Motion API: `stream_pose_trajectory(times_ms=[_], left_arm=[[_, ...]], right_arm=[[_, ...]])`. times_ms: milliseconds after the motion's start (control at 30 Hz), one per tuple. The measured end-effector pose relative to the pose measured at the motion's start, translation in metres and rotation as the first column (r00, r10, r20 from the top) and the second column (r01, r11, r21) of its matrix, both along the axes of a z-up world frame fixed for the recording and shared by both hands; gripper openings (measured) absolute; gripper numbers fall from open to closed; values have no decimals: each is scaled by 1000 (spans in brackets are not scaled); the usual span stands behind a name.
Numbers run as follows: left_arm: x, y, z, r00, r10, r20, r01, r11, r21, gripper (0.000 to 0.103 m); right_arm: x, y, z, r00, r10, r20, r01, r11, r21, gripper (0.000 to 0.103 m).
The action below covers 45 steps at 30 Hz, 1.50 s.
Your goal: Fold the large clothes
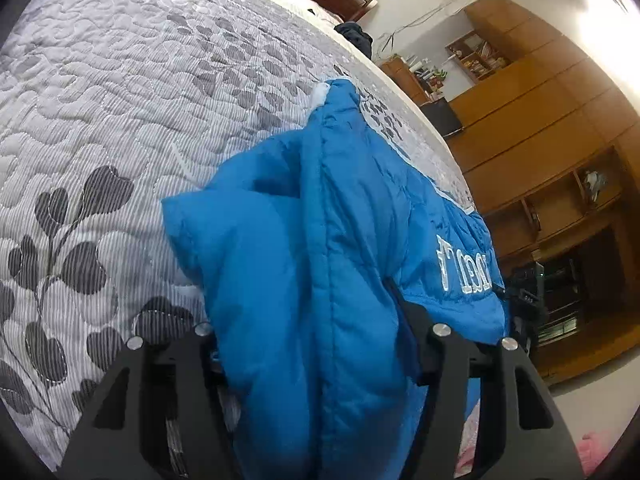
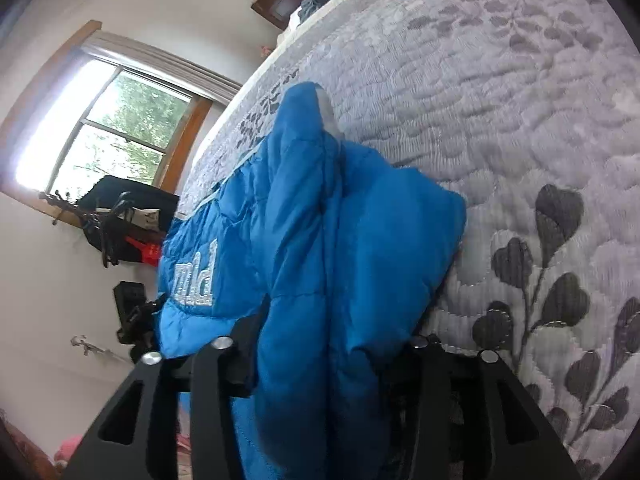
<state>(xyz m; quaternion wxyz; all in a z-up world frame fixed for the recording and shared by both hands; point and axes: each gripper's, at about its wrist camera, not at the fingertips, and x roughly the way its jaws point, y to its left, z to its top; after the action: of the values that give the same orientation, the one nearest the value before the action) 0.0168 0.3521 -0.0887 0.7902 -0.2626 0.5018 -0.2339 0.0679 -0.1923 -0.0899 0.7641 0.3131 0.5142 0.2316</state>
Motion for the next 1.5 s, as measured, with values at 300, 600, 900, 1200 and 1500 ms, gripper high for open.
stream_pose_trajectory(times_ms=[300, 600, 900, 1200, 1500], left_arm=[[-14, 42, 48, 986, 125, 113, -135, 987, 84, 58], [49, -19, 64, 988, -32, 150, 1, 979, 203, 60], [96, -51, 44, 993, -42, 111, 7, 955, 295, 22], [104, -46, 58, 985, -6, 173, -40, 963, 265, 14], [120, -45, 20, 996, 6, 93, -35, 953, 302, 21]], right_arm=[[-13, -24, 52, 989, -90, 116, 116, 963, -242, 72], [53, 43, 75, 991, 55, 122, -5, 926, -378, 76], [104, 54, 45, 998, 68, 19, -57, 940, -336, 30], [108, 45, 72, 993, 29, 119, 8, 955, -296, 14], [124, 37, 20, 1000, -8, -15, 3, 960, -281, 21]])
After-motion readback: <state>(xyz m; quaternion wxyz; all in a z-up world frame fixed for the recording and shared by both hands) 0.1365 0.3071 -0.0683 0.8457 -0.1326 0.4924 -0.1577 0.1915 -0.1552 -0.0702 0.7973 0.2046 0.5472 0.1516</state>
